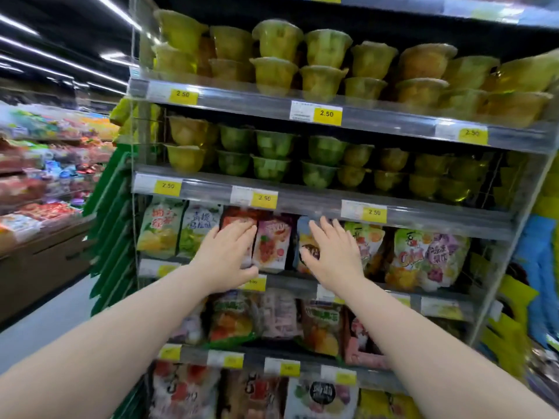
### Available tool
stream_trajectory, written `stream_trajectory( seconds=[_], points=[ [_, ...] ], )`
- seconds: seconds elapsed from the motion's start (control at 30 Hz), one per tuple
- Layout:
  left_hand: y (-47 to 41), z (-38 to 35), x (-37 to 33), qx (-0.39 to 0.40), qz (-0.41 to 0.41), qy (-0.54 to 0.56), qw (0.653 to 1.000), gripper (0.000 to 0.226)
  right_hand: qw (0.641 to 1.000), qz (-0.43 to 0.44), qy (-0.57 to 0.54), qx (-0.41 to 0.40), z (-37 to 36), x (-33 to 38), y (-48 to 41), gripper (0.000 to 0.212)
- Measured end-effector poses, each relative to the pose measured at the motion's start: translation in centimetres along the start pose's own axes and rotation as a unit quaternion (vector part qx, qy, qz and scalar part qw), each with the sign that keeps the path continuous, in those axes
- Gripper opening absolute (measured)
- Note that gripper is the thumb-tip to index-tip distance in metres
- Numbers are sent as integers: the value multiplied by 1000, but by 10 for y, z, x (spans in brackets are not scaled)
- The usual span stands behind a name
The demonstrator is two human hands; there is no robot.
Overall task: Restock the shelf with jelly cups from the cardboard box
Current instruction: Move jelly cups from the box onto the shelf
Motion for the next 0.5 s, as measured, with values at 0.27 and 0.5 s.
stream_trajectory(
  seconds=[0.27,0.5],
  points=[
    [160,-45,7,134,97,31,986,82,986,16,-14,164,-73,52,112,73],
    [270,-90,38,207,158,59,964,84,961,53,-3,271,-144,111,195,71]
  ],
)
Point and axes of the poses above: each hand's wrist, its own y-axis away from the middle knuckle, its own z-axis out of the back of the hand, x = y × z, the point moved 4 cm from there along -y, towards the middle knuckle, and after that the axes turned 10 degrees about -z, right-handed, at the moved point
